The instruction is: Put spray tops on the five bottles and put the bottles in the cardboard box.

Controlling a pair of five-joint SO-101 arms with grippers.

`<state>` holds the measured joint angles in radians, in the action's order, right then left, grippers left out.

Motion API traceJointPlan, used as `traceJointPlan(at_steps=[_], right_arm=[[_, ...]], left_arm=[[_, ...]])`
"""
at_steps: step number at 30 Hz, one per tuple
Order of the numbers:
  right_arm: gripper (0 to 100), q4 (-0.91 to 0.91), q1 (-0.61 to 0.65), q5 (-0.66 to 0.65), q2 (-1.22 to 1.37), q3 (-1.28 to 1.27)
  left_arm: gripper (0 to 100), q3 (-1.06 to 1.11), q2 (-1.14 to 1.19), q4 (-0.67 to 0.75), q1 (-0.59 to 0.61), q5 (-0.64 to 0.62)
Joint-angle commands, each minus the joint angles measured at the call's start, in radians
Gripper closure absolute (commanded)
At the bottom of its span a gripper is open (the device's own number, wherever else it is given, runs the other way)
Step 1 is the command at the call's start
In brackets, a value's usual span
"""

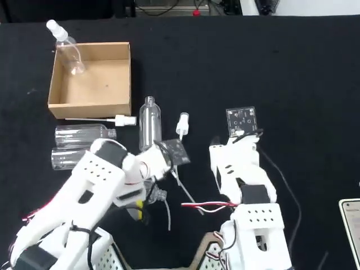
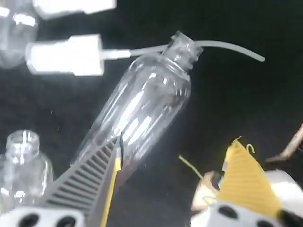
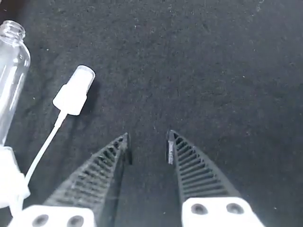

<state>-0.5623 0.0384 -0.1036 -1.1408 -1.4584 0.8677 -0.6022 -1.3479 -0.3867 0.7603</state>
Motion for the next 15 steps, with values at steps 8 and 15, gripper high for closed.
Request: traceJointPlan(at_steps=[8,15], right_arm=[[87.3,0.029,-0.009,-0.008,0.005,0.004],[87.3,0.029,-0.009,-0.008,0.005,0.002]], left_arm=[[67,0.090,-0.025,0.244,0.008,0.003],[67,0.163,-0.025,0.334,0.068,0.002]])
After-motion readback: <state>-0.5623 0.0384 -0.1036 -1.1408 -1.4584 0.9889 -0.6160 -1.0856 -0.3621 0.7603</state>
